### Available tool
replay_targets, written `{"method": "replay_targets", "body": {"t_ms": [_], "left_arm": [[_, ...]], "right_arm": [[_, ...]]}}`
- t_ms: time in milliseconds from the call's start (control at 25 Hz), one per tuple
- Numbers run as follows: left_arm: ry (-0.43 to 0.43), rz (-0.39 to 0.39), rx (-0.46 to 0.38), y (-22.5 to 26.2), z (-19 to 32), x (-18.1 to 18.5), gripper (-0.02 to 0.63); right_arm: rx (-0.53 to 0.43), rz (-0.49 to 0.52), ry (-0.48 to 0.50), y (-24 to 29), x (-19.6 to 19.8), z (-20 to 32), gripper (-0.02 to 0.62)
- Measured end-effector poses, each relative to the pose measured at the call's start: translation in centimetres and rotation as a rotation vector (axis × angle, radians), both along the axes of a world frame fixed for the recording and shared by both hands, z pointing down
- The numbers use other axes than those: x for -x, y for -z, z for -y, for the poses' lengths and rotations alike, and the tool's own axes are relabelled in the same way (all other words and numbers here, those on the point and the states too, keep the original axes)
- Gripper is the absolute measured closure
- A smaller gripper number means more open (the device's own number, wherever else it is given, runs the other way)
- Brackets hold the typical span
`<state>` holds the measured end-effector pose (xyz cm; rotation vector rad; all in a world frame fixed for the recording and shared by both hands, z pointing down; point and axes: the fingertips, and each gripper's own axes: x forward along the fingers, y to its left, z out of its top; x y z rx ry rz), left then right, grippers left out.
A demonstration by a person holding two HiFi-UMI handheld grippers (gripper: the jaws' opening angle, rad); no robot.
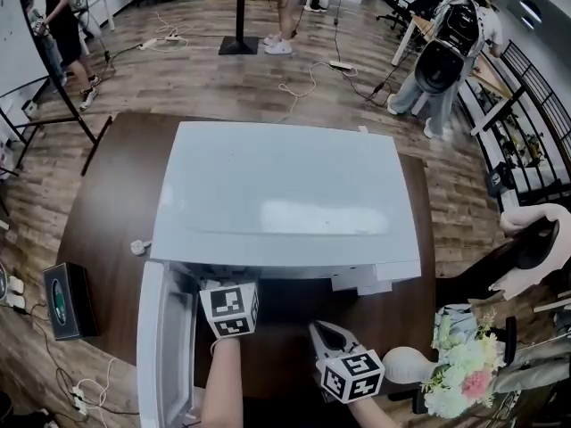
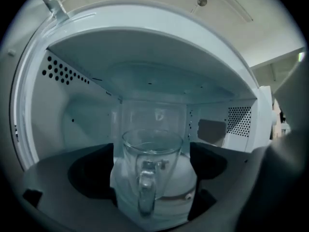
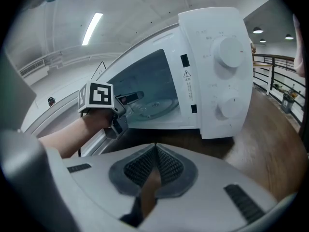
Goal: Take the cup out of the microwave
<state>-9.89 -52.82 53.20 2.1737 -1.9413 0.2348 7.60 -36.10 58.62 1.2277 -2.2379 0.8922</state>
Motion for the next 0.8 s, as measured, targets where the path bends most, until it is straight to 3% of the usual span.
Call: {"method": "replay_targets", "body": {"t_ms": [560, 800], "left_arm": [[-0.017, 0.009, 0.027, -1.5, 2.6, -0.3, 0.140], [0.003, 0.064, 0.042, -2.5, 3.2, -0.1, 0.140]], "right_arm": [[0.015, 0.001, -0.016, -0.6, -0.1, 0.7, 0.600], [0.017, -0.003, -0.017, -0.6, -0.3, 0.7, 0.600]]}}
